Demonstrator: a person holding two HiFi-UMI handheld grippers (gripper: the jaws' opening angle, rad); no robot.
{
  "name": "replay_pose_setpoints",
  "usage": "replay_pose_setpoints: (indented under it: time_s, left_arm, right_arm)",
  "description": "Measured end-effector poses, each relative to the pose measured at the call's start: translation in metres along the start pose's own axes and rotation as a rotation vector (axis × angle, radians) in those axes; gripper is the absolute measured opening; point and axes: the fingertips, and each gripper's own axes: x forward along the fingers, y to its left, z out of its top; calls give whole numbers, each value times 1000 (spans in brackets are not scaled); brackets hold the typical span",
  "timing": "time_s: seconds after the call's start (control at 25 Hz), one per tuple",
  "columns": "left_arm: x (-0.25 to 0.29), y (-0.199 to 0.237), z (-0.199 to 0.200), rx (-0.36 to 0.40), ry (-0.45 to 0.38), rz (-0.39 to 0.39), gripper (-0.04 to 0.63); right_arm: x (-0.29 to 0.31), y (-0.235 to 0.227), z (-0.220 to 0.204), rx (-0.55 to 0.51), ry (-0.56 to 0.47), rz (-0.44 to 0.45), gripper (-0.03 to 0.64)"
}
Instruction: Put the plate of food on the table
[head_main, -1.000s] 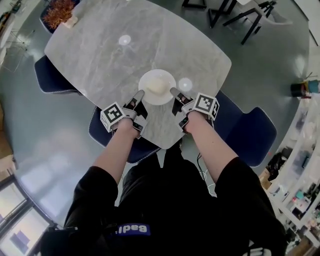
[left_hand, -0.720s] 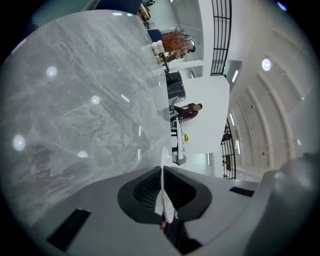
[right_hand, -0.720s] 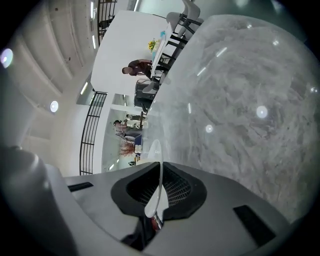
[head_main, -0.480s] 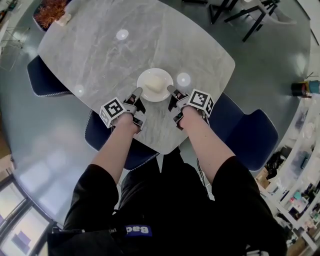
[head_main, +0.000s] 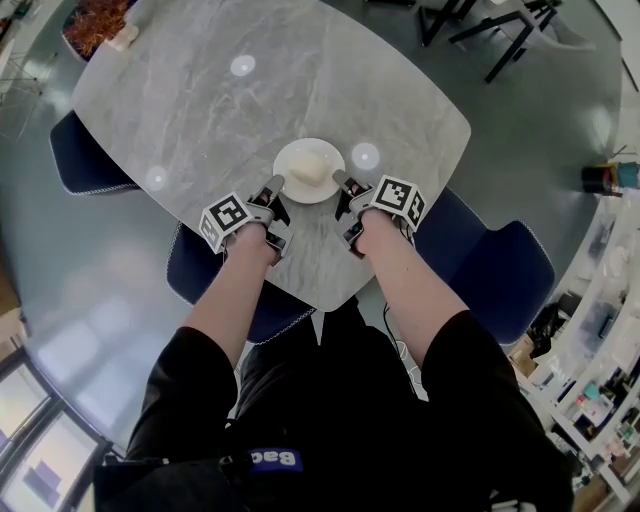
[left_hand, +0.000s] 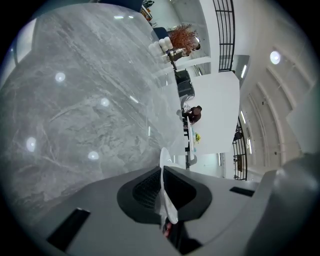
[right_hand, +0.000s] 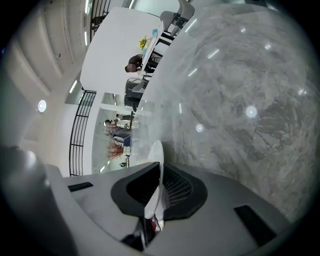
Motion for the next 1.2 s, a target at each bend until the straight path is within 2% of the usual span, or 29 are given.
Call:
replay_pose_setpoints:
  time_s: [0.24,0.6,0.84,1.2]
  left_arm:
    - [4,1,-2,9,18,37,18]
    - [4,10,-8,77,40,122,23]
    - [2,14,-7,134,56,161,46]
    - [2,17,-7,178,77,164,46]
  right_arm:
    - [-1,-4,1,-1,6,-28,21]
    - [2,-8,-1,-81,17,-97,30]
    - [3,-7,-2,-179,27,-129,97]
    - [-1,-12,3,-299,29,-175,100]
